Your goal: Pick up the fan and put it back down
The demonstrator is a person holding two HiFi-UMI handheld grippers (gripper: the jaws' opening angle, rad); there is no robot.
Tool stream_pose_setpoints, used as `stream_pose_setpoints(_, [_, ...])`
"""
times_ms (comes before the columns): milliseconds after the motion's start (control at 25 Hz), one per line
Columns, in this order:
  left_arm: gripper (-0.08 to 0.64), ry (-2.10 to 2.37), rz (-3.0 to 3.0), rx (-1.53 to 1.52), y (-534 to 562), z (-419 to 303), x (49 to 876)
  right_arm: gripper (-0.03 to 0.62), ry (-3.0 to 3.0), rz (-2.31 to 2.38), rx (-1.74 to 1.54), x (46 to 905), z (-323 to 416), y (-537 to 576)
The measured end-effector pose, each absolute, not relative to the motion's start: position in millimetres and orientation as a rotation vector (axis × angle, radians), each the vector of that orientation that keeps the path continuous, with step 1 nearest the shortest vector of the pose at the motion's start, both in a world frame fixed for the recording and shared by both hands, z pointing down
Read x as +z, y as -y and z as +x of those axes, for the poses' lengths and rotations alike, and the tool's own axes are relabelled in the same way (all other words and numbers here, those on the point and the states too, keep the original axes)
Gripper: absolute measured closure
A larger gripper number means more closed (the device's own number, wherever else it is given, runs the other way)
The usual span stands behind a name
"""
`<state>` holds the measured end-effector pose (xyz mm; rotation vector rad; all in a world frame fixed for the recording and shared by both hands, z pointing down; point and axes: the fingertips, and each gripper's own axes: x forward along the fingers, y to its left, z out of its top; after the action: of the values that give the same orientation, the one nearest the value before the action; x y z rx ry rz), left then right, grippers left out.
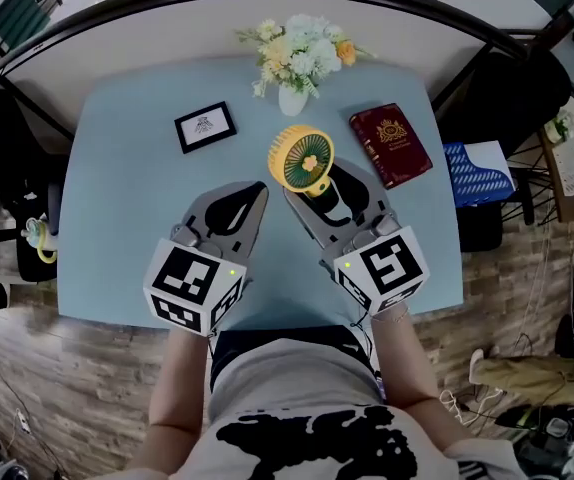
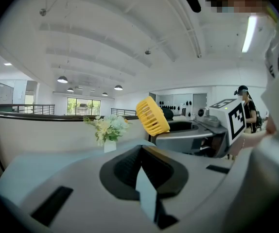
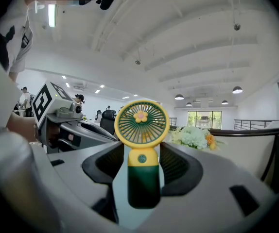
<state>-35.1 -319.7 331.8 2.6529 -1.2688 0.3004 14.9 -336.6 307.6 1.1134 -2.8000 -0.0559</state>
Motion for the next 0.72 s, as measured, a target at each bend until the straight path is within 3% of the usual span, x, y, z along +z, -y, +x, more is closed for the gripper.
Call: stream_pose_setpoints(720, [0.549, 1.194, 2.739, 0.179, 314, -6, 329, 0.357, 2.841, 1.192, -0.022, 308, 40, 329])
